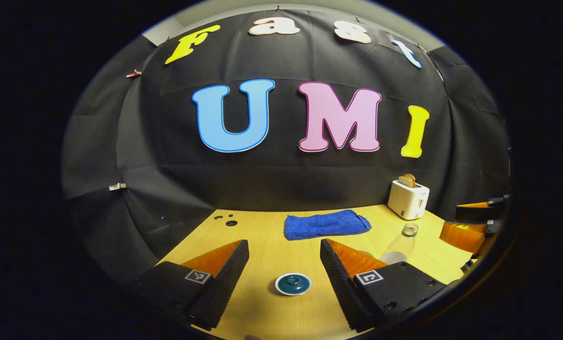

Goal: Open the teacup lid with one hand, grasp the water bottle and pour water into the teacup with the other hand; after pouring, place the water bottle on the coaster and then close the teacup lid.

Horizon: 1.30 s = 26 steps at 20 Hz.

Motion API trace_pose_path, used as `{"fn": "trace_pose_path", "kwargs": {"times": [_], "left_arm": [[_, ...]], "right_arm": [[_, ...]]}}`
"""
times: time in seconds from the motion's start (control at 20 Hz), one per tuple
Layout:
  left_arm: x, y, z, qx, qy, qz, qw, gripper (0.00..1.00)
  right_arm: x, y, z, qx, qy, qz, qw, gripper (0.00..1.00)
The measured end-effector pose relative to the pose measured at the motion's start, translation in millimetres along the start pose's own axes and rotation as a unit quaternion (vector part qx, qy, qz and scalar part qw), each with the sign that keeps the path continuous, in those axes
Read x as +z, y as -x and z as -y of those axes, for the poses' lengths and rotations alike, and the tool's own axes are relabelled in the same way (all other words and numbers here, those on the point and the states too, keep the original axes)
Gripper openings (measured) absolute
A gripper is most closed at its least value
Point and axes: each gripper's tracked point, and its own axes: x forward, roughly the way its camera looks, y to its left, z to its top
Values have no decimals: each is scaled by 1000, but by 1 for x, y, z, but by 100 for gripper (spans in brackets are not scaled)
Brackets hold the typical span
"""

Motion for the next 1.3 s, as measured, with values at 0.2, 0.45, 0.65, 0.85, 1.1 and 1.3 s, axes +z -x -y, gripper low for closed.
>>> {"fn": "trace_pose_path", "kwargs": {"times": [0.2,0.45,0.65,0.85,1.1,1.3], "left_arm": [[-23,-12,7,0,4,-14,1000,95],[-69,-50,19,3,27,-41,999,95],[-105,-82,30,0,24,-57,998,92],[-131,-104,31,9,12,-62,998,78],[-160,-113,30,15,17,-78,997,72],[-164,-117,31,11,6,-79,997,63]], "right_arm": [[-9,-5,5,5,1,-7,1000,98],[-37,-15,5,17,5,-31,999,98],[-70,-17,-3,35,21,-59,997,98],[-100,-22,-10,50,24,-85,995,98],[-115,-29,-7,50,19,-97,994,98],[-120,-36,-5,50,21,-96,994,98]]}}
